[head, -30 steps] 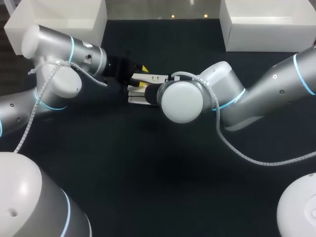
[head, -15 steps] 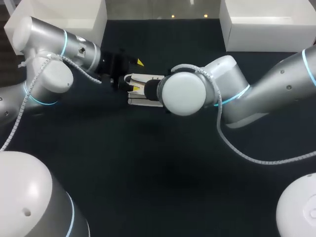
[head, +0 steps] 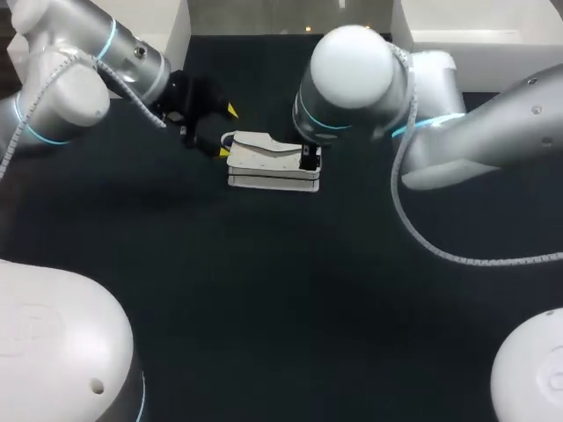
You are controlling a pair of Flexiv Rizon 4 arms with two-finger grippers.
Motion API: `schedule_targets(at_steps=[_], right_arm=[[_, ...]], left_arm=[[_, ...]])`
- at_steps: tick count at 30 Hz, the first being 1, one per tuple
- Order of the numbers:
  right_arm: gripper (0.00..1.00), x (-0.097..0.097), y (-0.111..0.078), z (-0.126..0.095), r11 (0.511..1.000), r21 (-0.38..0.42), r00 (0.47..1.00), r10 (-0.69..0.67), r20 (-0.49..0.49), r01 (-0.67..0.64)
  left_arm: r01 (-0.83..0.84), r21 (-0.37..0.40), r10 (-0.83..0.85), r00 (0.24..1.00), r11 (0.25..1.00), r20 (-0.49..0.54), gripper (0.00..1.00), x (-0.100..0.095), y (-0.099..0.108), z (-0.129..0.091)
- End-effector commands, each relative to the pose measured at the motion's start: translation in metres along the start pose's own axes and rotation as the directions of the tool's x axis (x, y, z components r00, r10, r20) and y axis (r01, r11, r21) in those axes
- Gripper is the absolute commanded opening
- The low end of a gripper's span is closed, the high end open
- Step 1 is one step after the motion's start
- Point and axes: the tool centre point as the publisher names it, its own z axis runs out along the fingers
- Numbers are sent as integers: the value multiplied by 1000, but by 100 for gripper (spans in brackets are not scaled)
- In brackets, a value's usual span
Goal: Pick up the bag, open it, inspect its contents, close it, and place it on the opposite side
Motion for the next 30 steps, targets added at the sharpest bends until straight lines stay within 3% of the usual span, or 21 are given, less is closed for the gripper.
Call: schedule_targets(at_steps=[1, 2, 21, 22, 25, 30], right_arm=[[100, -8, 3, -7, 999, 23, 991, 25, -134, -22], [100, -10, 2, -8, 999, 21, 988, 37, -148, -34], [100, -10, 2, -8, 999, 21, 988, 37, -148, -34], [100, -19, 5, -6, 993, 55, 975, 115, -191, -106], [100, -43, 4, 0, 953, 135, 899, 301, -316, -272], [100, -64, -9, 6, 854, 252, 708, 519, -478, -455]], left_arm=[[47, -64, -55, 989, 997, -139, 100, -3, -2, -8], [57, -91, -70, 987, 994, -148, 100, -2, -1, -8], [57, -91, -70, 987, 994, -148, 100, -2, -1, -8], [57, -91, -70, 987, 994, -148, 100, -2, -1, -8], [287, -126, -296, 954, 950, -54, 100, -14, -10, -5], [584, -144, -590, 808, 799, 2, 100, -21, -14, -14]])
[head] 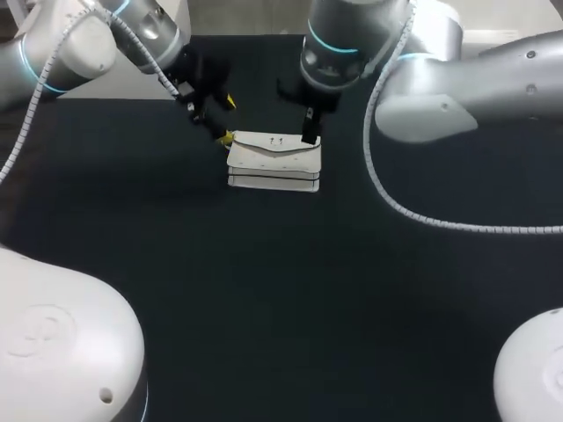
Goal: Pick up the bag, open it, inspect its contents, close it, and place it on the opposite side
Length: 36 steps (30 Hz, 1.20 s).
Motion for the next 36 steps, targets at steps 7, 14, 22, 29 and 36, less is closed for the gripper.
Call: schedule_targets(at_steps=[7, 14, 22, 29, 36], right_arm=[[100, -28, -2, -4, 828, 203, 744, 559, -368, -522], [100, -19, -19, -6, 651, 180, 559, 738, -379, -737], [100, -4, -27, -6, 518, 189, 408, 811, -420, -834], [100, -2, -28, -2, 505, 220, 416, 840, -349, -835], [100, -2, -28, -2, 505, 220, 416, 840, -349, -835]], left_arm=[[671, 78, -672, 741, 738, -19, 100, 7, 1, -13], [791, 159, -790, 607, 591, -84, 100, 21, 6, -18], [871, 219, -876, 469, 439, -112, 100, 21, 18, -19], [871, 219, -876, 469, 439, -112, 100, 21, 18, -19], [871, 219, -876, 469, 439, -112, 100, 21, 18, -19]])
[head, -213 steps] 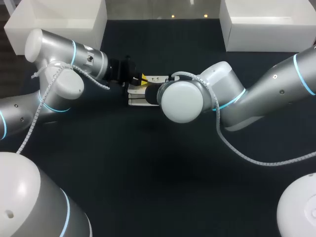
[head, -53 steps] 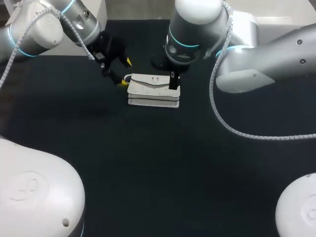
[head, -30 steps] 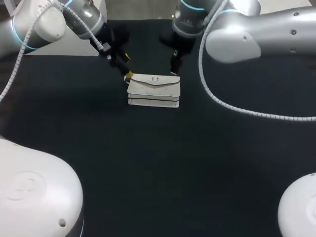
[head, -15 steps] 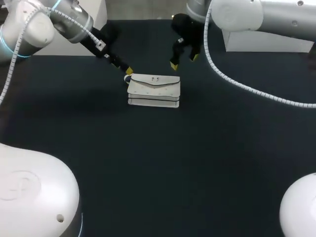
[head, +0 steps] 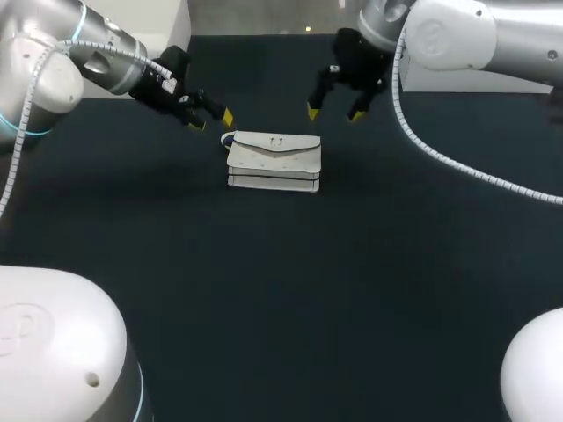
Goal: Pick up the bag, open it, inspect its contents, close it, and place it on the opposite side
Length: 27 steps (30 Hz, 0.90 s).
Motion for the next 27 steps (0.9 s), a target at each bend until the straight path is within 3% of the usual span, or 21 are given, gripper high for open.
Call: schedule_targets(at_steps=[1, 4, 12, 19, 27], right_arm=[[100, 0, -3, 0, 1000, -12, 1000, -2, 1, 2], [100, 0, -3, 0, 1000, -12, 1000, -2, 1, 2], [100, -5, 1, 18, 990, 70, 965, 132, -228, -119], [100, -5, 0, 39, 966, 103, 915, 257, -310, -237], [100, 0, -5, 56, 931, 24, 859, 346, -378, -364]], left_arm=[[-3, 33, 3, 1000, 999, 1, 100, 1, 4, 0], [76, 7, -75, 996, 997, -53, 100, -1, 3, 8], [343, -169, -376, 894, 924, -243, 100, -19, -12, 12], [427, -294, -505, 816, 855, -283, 100, -28, -12, 23], [480, -363, -583, 767, 799, -267, 100, -28, 1, 40]])
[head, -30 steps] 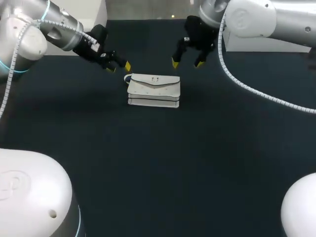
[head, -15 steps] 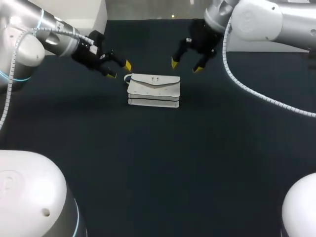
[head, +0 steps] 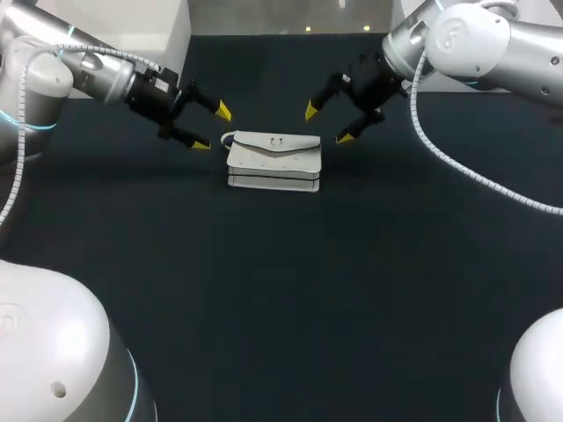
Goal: Pick up the bag, open it, inspect its contents, close it, and place it on the opposite side
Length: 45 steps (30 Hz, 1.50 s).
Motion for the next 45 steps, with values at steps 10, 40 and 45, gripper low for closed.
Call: schedule_targets(at_steps=[10, 40, 45], right_arm=[[100, -16, -16, 23, 993, -120, 992, -27, -127, 11], [91, -15, 17, 57, 995, 55, 935, -59, -349, 83], [88, -18, 20, 60, 995, 65, 930, -47, -365, 76]], left_arm=[[29, -176, -43, 996, 984, -74, 100, -16, 0, 17], [-16, -153, -12, 983, 988, -183, 85, -20, -3, 53], [-15, -142, -10, 984, 990, -177, 75, -20, -4, 56]])
